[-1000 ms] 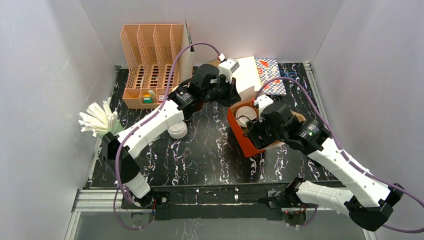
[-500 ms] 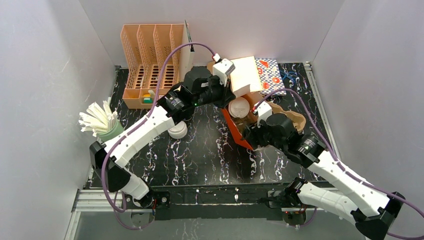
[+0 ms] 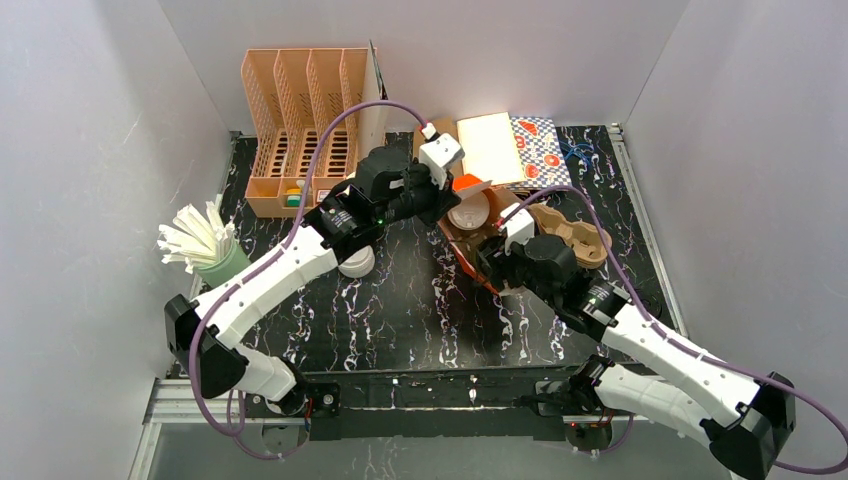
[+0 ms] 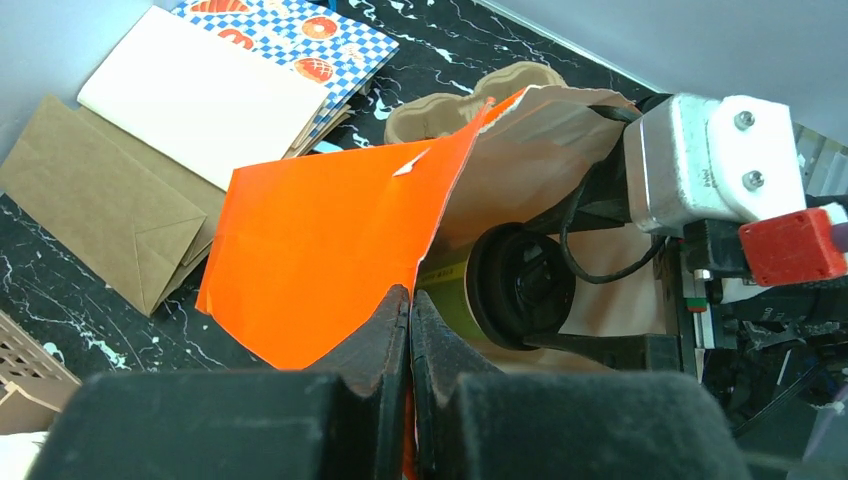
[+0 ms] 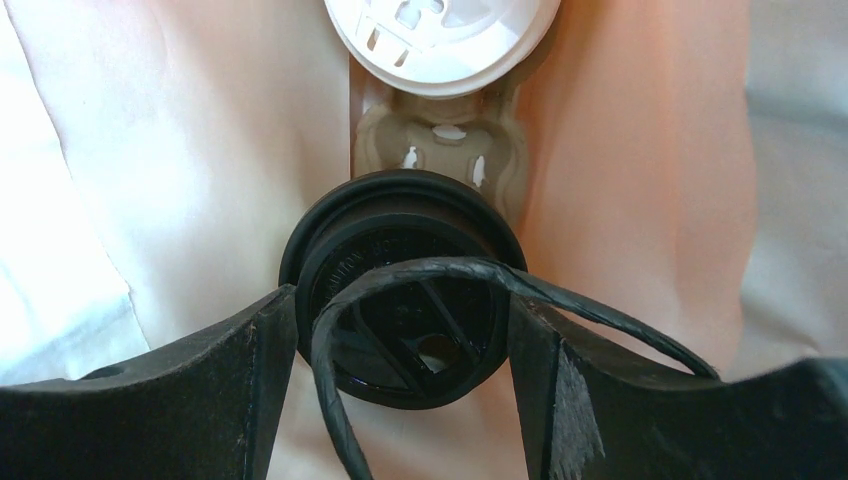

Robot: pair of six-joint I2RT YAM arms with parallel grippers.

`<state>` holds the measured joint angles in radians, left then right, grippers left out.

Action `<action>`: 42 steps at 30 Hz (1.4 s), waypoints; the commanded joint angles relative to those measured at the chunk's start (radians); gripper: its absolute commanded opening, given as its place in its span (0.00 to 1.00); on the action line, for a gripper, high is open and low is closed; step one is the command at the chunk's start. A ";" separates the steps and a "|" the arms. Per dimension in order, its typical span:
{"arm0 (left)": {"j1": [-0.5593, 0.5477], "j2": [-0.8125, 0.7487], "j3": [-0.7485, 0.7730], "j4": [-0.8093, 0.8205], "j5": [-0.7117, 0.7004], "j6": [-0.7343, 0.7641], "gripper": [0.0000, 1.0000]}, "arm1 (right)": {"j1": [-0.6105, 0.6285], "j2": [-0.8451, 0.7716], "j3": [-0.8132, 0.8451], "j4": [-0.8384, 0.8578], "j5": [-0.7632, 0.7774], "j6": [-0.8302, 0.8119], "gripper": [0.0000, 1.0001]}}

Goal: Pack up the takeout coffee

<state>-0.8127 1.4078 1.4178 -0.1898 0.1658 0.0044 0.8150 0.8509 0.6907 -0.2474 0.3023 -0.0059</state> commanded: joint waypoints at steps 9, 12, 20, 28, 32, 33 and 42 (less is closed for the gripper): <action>0.000 -0.080 -0.056 0.061 0.032 0.016 0.00 | 0.004 0.000 -0.022 0.192 0.073 -0.068 0.01; 0.001 -0.082 -0.057 0.062 0.026 0.008 0.00 | 0.003 0.001 -0.008 0.146 0.089 -0.092 0.01; 0.001 -0.098 -0.079 0.054 0.028 -0.024 0.00 | 0.000 0.003 0.020 0.041 0.059 -0.060 0.01; 0.004 -0.104 -0.126 0.115 0.047 -0.104 0.00 | 0.001 0.030 0.077 -0.135 -0.021 0.028 0.01; 0.005 -0.101 -0.128 0.121 0.086 -0.113 0.00 | 0.001 0.033 0.076 -0.149 -0.010 0.033 0.01; 0.006 -0.102 -0.129 0.121 0.089 -0.113 0.00 | 0.001 0.036 0.078 -0.159 -0.011 0.036 0.01; 0.006 -0.136 -0.165 0.093 0.143 -0.049 0.00 | 0.001 0.085 0.077 -0.197 0.017 0.104 0.01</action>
<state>-0.8074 1.3365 1.2800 -0.0895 0.2451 -0.0856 0.8146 0.9100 0.7448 -0.3943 0.3149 0.0483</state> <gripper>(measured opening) 0.008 0.781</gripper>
